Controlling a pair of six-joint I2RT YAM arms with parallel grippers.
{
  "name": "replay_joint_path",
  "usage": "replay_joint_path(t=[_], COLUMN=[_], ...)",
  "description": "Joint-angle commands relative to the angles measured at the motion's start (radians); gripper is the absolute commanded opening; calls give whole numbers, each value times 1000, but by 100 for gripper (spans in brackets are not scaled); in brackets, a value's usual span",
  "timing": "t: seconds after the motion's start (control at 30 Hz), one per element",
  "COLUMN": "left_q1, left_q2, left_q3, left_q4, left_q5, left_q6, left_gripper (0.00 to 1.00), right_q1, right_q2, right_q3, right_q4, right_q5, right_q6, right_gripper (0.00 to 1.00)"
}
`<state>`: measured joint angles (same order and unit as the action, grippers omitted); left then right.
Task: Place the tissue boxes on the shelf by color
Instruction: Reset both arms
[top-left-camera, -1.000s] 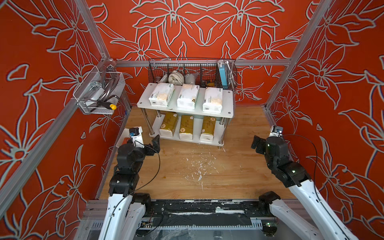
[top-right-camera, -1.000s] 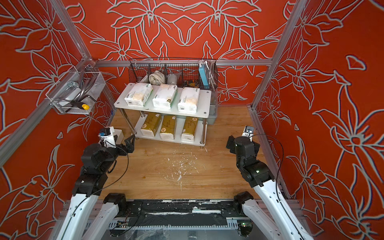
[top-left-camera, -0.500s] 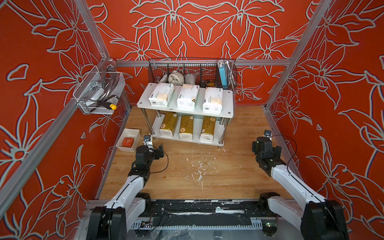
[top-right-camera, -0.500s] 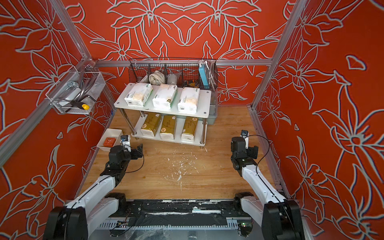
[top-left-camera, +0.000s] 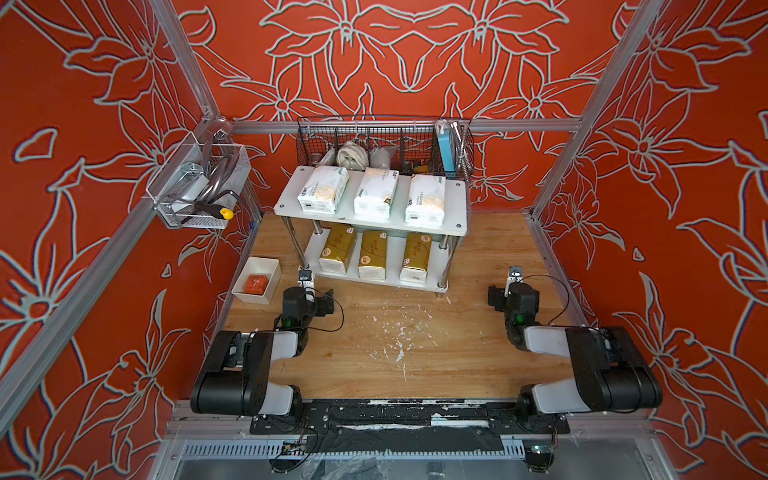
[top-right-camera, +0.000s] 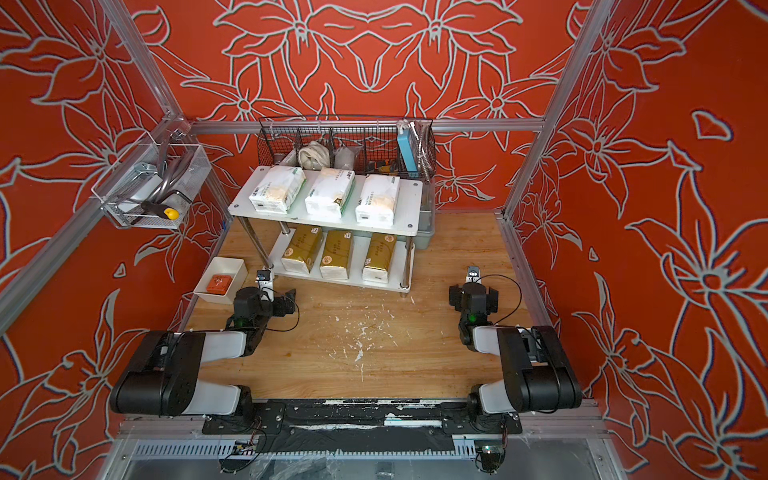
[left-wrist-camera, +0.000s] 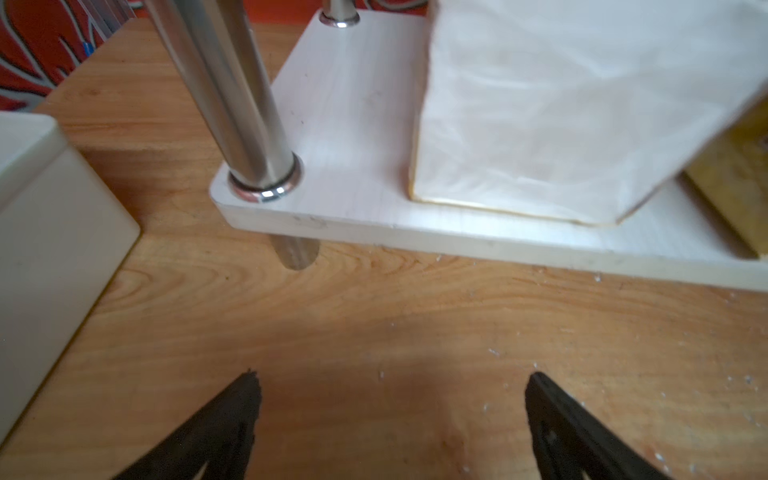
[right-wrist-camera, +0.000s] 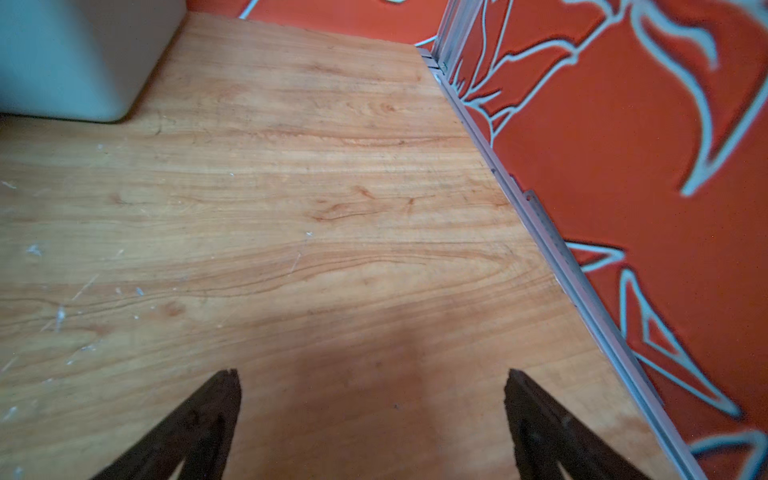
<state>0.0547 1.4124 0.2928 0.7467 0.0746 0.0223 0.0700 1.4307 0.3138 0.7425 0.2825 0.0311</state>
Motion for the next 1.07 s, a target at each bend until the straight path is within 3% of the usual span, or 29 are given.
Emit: replay_joint_path(t=[0.0,0.2,1.03], left_q1=[13,-8,-17], left_q2=[-1,1,-5], left_q3=[12,26,19], left_q4=[39,13,19], left_q5=[84,-60,-75], left_q6=[-5,-35,-32], left_gripper=[99,98,98], right_q1=[-20,-19,-17], right_q2=[-15,-26,-21], right_q3=[14,-3,0], right_q4=[43,64,64], right_q5=[-82,-83,-77], right_q6=[-5,-10,-13], right_gripper=[99,99,99])
